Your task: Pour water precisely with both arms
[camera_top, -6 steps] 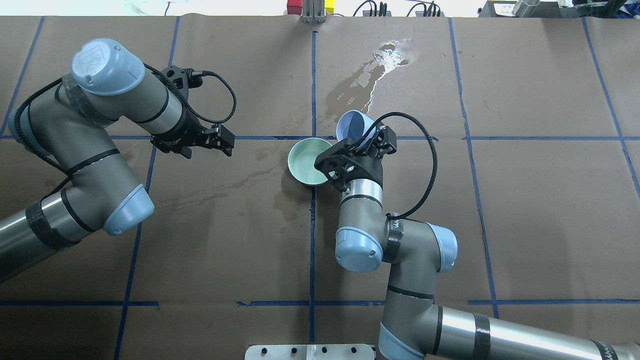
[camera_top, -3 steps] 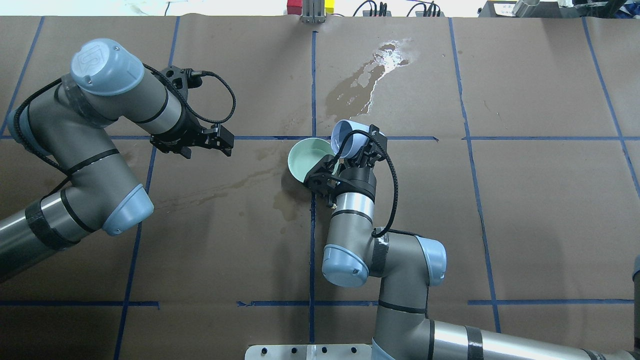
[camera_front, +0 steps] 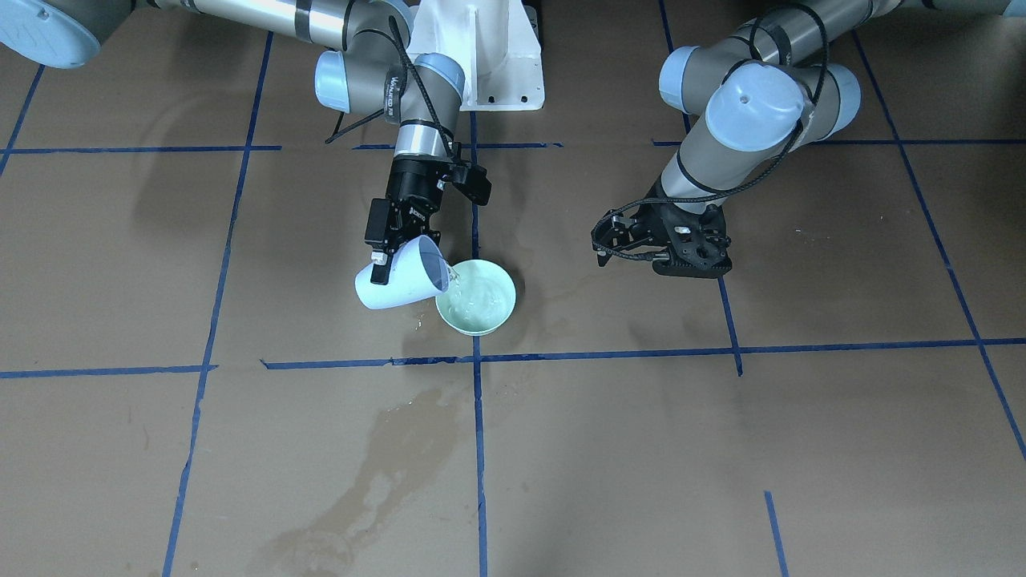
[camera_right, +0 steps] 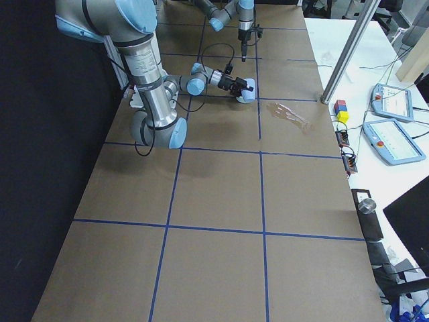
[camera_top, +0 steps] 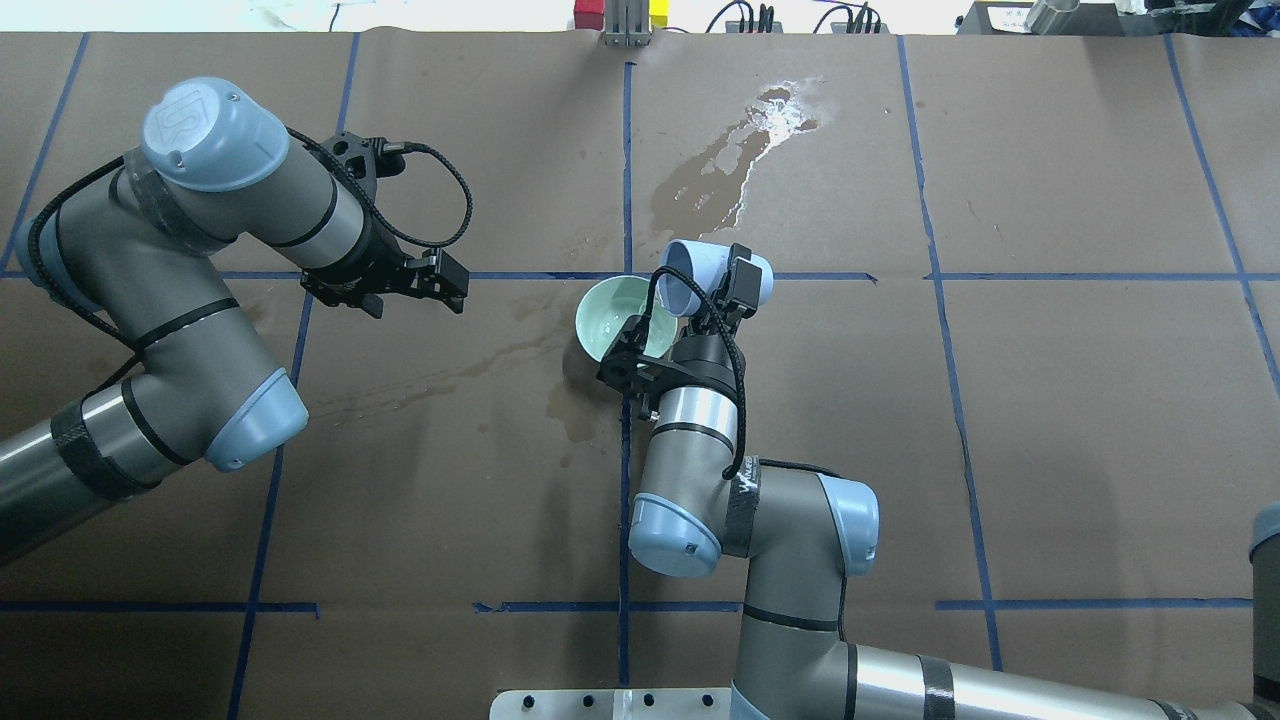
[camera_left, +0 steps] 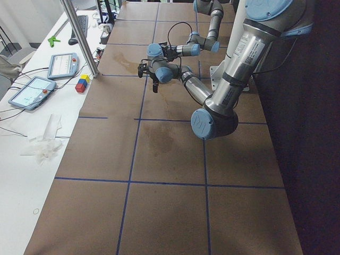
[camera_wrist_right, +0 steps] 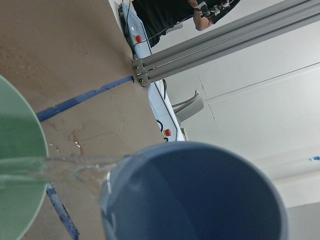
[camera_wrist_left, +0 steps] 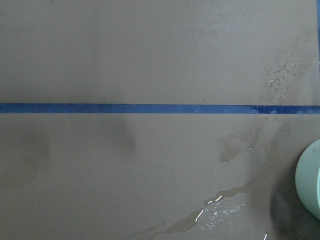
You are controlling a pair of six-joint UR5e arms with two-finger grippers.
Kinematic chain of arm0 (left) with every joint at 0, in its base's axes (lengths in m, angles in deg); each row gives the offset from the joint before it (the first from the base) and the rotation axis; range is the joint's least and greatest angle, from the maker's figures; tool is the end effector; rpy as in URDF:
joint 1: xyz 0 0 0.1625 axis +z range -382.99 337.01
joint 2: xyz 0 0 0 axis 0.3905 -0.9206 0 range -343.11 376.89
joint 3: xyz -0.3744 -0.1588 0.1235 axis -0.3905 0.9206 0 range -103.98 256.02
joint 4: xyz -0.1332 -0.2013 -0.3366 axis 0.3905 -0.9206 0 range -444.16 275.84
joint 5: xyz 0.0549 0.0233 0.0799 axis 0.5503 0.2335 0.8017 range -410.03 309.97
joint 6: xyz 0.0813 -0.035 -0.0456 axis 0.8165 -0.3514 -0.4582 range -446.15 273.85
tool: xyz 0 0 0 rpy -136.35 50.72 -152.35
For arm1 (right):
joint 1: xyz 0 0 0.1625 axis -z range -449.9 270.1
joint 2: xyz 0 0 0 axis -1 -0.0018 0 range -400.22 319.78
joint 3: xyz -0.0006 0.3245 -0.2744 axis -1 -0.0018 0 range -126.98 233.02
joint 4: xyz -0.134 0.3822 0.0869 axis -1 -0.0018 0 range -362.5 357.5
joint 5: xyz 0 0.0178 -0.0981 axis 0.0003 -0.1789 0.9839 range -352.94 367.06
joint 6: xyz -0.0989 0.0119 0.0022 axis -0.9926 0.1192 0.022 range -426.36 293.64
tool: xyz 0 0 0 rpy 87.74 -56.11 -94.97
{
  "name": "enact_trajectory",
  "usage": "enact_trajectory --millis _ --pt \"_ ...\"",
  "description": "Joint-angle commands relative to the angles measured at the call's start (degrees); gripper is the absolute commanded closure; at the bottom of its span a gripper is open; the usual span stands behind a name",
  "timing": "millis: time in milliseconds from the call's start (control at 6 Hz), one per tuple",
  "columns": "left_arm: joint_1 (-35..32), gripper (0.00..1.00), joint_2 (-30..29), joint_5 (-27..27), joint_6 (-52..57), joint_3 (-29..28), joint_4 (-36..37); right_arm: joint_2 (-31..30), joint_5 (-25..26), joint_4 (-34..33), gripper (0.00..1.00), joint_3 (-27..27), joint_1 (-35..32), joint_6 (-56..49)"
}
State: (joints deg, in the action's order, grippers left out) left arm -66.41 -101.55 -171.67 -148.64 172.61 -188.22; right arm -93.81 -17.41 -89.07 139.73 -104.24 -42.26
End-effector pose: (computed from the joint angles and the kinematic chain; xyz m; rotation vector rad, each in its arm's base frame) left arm 0.4185 -0.5076 0.2912 0.0625 0.9773 -0.0188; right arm -0.6085 -0.3868 0.2640 1.2105 0.2786 -0.4183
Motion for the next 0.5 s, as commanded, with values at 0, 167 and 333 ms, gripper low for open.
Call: enact_trajectory --millis 0,167,333 --pt "0.00 0.00 -0.04 0.00 0.00 0.09 0.00 0.07 0.39 -0.35 1.00 0.03 0.02 -2.46" --pt "0.00 0.00 -0.04 0.00 0.00 0.09 0.00 0.07 0.82 -0.35 1.00 -0.05 0.02 -2.65" --pt "0.00 0.00 -0.04 0.00 0.00 0.09 0.00 0.16 0.83 -1.30 1.00 -0.06 0.02 -2.65"
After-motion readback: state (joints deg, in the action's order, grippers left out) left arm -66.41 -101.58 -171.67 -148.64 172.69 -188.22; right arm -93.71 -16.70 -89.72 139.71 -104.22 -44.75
